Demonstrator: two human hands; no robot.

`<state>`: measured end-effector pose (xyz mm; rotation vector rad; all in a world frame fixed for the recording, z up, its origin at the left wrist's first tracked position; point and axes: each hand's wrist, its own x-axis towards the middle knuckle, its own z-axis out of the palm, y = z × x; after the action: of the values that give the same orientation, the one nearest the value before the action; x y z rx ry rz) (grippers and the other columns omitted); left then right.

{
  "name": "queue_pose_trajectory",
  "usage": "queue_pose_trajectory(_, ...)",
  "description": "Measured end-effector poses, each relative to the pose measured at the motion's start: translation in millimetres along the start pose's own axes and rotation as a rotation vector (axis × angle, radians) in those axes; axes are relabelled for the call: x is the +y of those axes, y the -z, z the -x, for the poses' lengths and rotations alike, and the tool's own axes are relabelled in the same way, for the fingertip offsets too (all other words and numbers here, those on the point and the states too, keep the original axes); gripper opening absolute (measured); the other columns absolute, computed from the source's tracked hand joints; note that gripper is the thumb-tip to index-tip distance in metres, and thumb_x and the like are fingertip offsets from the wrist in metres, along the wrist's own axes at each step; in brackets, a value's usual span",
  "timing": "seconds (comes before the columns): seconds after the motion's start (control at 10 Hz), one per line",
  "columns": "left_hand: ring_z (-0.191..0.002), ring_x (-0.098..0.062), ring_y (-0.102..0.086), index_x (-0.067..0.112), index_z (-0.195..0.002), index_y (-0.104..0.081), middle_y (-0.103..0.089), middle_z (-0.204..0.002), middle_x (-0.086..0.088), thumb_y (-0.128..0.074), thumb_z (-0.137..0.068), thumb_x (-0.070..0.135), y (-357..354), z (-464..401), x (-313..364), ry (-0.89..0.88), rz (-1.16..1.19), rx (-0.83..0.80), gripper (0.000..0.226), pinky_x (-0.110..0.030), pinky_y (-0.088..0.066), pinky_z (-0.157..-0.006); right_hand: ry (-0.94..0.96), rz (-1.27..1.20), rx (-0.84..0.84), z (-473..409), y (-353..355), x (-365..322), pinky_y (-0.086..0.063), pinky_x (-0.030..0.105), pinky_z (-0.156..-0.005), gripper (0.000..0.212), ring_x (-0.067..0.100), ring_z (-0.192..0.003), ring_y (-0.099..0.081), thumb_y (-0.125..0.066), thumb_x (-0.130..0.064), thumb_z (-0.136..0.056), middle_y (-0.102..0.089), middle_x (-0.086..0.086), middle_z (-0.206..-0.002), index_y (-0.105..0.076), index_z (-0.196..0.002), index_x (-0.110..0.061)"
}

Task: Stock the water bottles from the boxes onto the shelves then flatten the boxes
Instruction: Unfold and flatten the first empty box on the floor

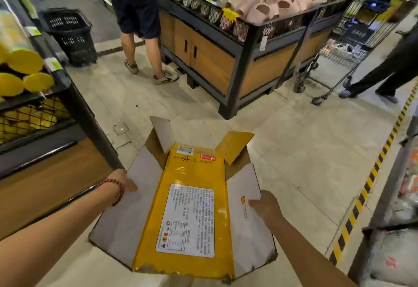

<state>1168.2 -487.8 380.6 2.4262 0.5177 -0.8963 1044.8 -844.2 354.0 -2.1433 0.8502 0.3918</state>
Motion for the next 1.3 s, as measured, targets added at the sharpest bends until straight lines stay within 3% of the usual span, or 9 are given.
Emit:
queue_pose_trajectory(0.3, -0.110, -0.038, -0.056, -0.006, -0.118, -0.056, -0.060, -0.116, -0.024, -0.068, -0.082, 0.007, 38, -28, 71, 0.069, 0.199, 0.129, 0.041, -0.043, -0.046, -0.095, 0.154, 0.126, -0.057, -131, 42, -101, -0.049, 0.033, -0.084, 0.030, 0.032, -0.106, -0.059, -0.060, -0.016, -0.088, -0.061, 0.018, -0.116, -0.058, -0.113, 0.000)
queue_pose_trajectory(0.4, -0.103, -0.036, -0.057, -0.003, -0.116, -0.057, -0.060, -0.108, -0.021, -0.067, -0.082, 0.008, 54, -51, 83, 0.102, 0.303, 0.156, 0.037, -0.043, -0.048, -0.091, 0.209, 0.159, -0.093, -168, 44, -146, -0.043, 0.029, -0.082, 0.029, 0.032, -0.109, -0.057, -0.059, -0.015, -0.090, -0.060, 0.018, -0.117, -0.058, -0.114, 0.001)
queue_pose_trajectory(0.6, -0.105, -0.034, -0.054, -0.005, -0.121, -0.052, -0.055, -0.103, -0.017, -0.068, -0.081, 0.009, 118, -121, 114, 0.131, 0.356, 0.196, 0.045, -0.038, -0.045, -0.084, 0.281, 0.166, -0.132, -238, 30, -246, -0.044, 0.031, -0.085, 0.026, 0.030, -0.108, -0.057, -0.057, -0.017, -0.092, -0.059, 0.015, -0.113, -0.055, -0.112, -0.001)
queue_pose_trajectory(0.7, -0.108, -0.036, -0.053, -0.004, -0.122, -0.050, -0.056, -0.110, -0.019, -0.067, -0.082, 0.007, 155, -152, 130, 0.144, 0.396, 0.204, 0.045, -0.043, -0.045, -0.090, 0.307, 0.190, -0.140, -267, 27, -298, -0.043, 0.029, -0.081, 0.017, 0.025, -0.099, -0.057, -0.055, -0.019, -0.094, -0.058, 0.009, -0.104, -0.055, -0.106, -0.007)
queue_pose_trajectory(0.8, -0.109, -0.037, -0.053, -0.004, -0.123, -0.052, -0.057, -0.116, -0.021, -0.066, -0.083, 0.005, 190, -184, 144, 0.124, 0.425, 0.238, 0.044, -0.043, -0.045, -0.093, 0.339, 0.170, -0.143, -296, 22, -348, -0.045, 0.034, -0.075, 0.006, 0.025, -0.088, -0.059, -0.056, -0.015, -0.091, -0.060, 0.009, -0.087, -0.057, -0.088, -0.010)
queue_pose_trajectory(0.9, -0.110, -0.038, -0.053, -0.005, -0.122, -0.053, -0.058, -0.117, -0.023, -0.065, -0.084, 0.005, 223, -210, 160, 0.122, 0.415, 0.257, 0.041, -0.042, -0.043, -0.092, 0.353, 0.174, -0.176, -322, 13, -387, -0.046, 0.031, -0.073, 0.017, 0.025, -0.091, -0.060, -0.055, -0.012, -0.093, -0.056, 0.001, -0.080, -0.052, -0.077, -0.019)
queue_pose_trajectory(1.0, -0.110, -0.037, -0.053, -0.005, -0.122, -0.053, -0.058, -0.117, -0.022, -0.064, -0.085, 0.007, 253, -240, 173, 0.134, 0.421, 0.281, 0.040, -0.040, -0.043, -0.092, 0.379, 0.199, -0.188, -355, 2, -423, -0.044, 0.028, -0.071, 0.003, 0.021, -0.087, -0.056, -0.054, -0.014, -0.093, -0.057, 0.002, -0.086, -0.054, -0.089, -0.015)
queue_pose_trajectory(1.1, -0.111, -0.038, -0.053, -0.006, -0.123, -0.051, -0.057, -0.119, -0.023, -0.065, -0.085, 0.007, 282, -276, 187, 0.143, 0.448, 0.288, 0.043, -0.042, -0.043, -0.093, 0.373, 0.213, -0.197, -398, -8, -463, -0.050, 0.036, -0.080, 0.006, 0.019, -0.086, -0.056, -0.059, -0.017, -0.089, -0.059, 0.001, -0.090, -0.054, -0.091, -0.021)
queue_pose_trajectory(1.3, -0.105, -0.037, -0.054, -0.005, -0.120, -0.053, -0.058, -0.113, -0.022, -0.066, -0.084, 0.011, 337, -352, 219, 0.192, 0.501, 0.326, 0.041, -0.044, -0.044, -0.091, 0.450, 0.247, -0.255, -491, -33, -559, -0.045, 0.029, -0.063, 0.012, 0.022, -0.078, -0.058, -0.055, -0.018, -0.091, -0.058, 0.008, -0.082, -0.060, -0.091, -0.008)
